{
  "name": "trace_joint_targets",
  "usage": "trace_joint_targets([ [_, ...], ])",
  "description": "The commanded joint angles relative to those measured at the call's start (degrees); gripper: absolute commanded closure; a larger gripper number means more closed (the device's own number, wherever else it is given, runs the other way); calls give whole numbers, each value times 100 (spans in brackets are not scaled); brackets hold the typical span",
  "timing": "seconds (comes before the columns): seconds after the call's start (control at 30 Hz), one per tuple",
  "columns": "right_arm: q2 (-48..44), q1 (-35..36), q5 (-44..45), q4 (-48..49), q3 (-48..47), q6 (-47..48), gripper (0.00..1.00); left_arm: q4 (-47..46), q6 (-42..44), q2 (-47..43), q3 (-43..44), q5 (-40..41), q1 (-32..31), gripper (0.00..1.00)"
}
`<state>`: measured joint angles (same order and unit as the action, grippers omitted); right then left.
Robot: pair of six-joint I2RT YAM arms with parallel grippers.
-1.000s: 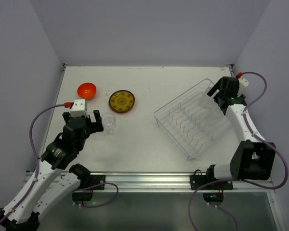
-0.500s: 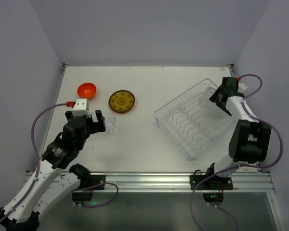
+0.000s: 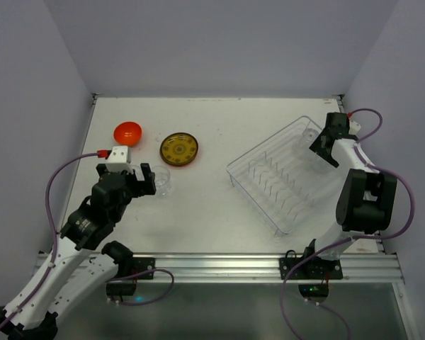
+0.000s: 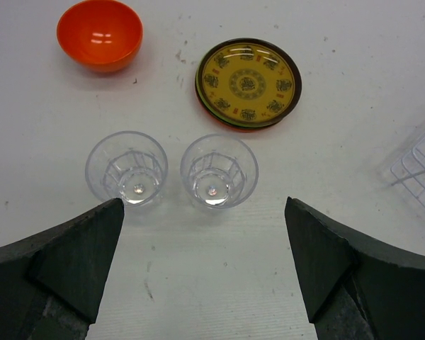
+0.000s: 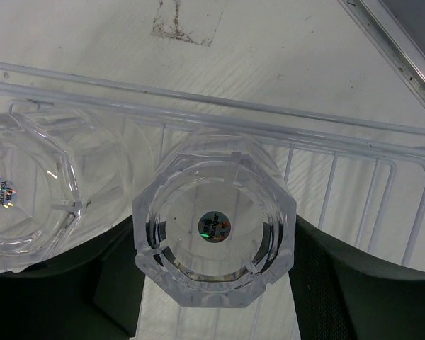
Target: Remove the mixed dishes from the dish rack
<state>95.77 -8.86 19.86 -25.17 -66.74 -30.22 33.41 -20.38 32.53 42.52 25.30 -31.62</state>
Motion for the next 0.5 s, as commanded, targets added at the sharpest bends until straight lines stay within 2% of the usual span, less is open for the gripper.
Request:
trace_joint_targets([
  [0.0, -128, -37, 27, 223, -199, 86, 58, -335, 52, -98, -16, -122, -46, 0],
  [0.13, -618, -28, -104, 196, 2, 147, 83, -335, 52, -177, -25, -113, -46, 0],
  [0.3, -1647, -28, -359, 12, 266, 157, 93, -335, 253, -572, 142, -639, -55, 0],
  [0.33, -2127, -19, -447, 12, 328, 139, 94, -370, 289, -808, 151, -719, -55, 0],
  [0.43, -2956, 103, -1148, 326, 705, 104, 100, -475, 298, -1134, 247, -1219, -55, 0],
  [0.47, -3498, 243, -1673, 563, 1037, 173, 100, -589, 133, -1179, 291, -1769, -55, 0],
])
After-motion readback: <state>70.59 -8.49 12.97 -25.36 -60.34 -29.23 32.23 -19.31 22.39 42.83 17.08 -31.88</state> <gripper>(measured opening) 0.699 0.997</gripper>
